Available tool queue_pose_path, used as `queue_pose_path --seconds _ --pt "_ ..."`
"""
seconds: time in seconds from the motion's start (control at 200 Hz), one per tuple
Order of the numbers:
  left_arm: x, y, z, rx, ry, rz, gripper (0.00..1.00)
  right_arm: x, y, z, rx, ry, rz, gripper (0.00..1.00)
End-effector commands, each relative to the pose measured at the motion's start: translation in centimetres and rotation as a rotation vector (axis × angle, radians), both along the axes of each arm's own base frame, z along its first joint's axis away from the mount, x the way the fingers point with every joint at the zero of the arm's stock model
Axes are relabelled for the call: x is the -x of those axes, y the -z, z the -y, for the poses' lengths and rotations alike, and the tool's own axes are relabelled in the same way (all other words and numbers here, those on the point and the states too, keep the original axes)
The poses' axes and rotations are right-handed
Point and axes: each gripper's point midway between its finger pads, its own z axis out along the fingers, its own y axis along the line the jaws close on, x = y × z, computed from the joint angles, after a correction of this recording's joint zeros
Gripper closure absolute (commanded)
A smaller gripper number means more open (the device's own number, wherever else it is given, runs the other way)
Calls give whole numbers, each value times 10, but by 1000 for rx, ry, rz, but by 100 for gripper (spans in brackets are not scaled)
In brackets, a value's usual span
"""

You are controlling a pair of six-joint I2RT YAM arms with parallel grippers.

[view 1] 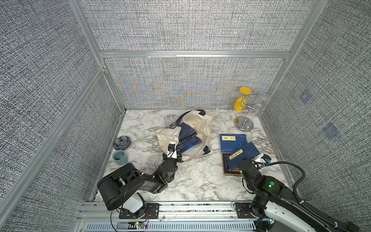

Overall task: Take out the books from the canvas bag
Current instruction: Place the book on the book.

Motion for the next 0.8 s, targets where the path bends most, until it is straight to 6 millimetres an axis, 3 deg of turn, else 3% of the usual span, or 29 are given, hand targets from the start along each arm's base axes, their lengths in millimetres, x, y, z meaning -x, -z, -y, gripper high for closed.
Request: queue_pose_path --seconds 0.0,0.095,0.22,0.375,0.46,0.51,0.64,0.795 --pt "2 -15 3 53 23 38 100 4 20 5 -83 88 -13 100" --pt "2 -16 3 53 22 39 100 8 37 7 -126 121 -43 100" --pt "3 -17 3 59 27 40 100 10 41 11 -138 150 -62 100" --pt "3 -17 3 56 26 41 100 9 49 3 -182 146 -91 95" --pt "3 -17 4 54 27 40 100 12 62 -1 -238 165 -139 98" --pt "3 -16 3 50 25 41 100 6 52 -2 -229 139 -114 100" --pt "2 -16 4 49 23 40 100 -11 4 -3 -239 76 71 100" --pt "2 -14 4 42 20 41 100 -14 -7 -7 -274 52 112 100"
